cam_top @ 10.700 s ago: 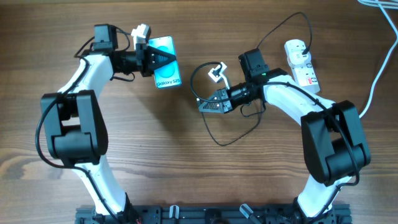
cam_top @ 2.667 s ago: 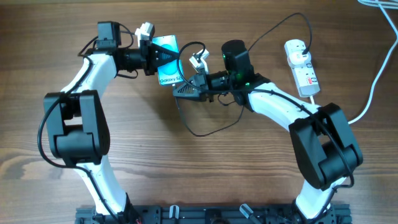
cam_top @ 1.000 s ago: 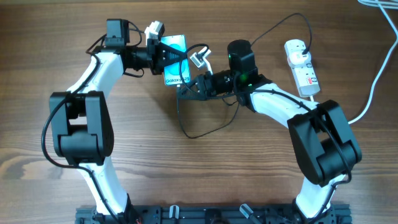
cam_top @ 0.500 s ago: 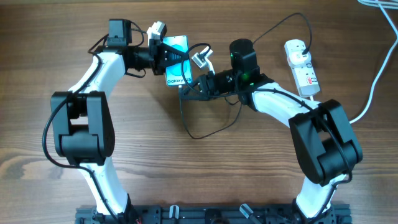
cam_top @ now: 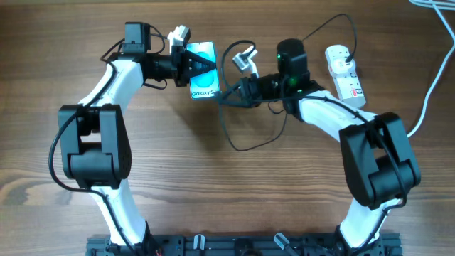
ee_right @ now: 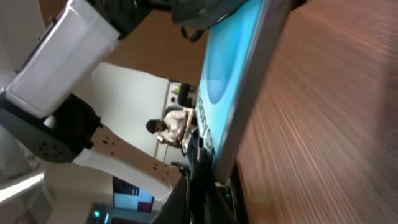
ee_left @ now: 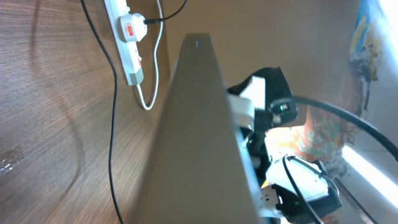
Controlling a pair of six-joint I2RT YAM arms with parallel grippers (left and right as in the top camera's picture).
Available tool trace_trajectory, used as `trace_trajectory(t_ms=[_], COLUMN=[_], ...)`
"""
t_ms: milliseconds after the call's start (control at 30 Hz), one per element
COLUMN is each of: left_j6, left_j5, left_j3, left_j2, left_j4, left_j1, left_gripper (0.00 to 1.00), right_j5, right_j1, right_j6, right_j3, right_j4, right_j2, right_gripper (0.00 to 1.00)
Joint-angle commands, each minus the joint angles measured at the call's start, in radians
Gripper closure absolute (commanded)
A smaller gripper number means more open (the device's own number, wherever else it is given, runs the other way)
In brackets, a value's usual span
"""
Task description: Plug charger to phone and switch on socket
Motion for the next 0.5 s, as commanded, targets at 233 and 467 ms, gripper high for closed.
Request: trace_trajectory(t_ms=[233,467], left_j6=[0.024,0.023], left_j5=[0.076,0.076], left_j3=[-0.023,-0.023], left_j2=[-0.023,-0.023], left_j4=[0.010,0.005], left_j1=[-0.035,-0.035], left_gripper=[0.96,0.96], right_j5=[-0.014,-0.026], right_j1=[-0.004,0.009], right_j6=[-0.076,-0.079], right_j3=[0.047,0.047], right_j4=[0.003,0.004], right_j2=[-0.006,-0.006], right_gripper=[0.96,0.96])
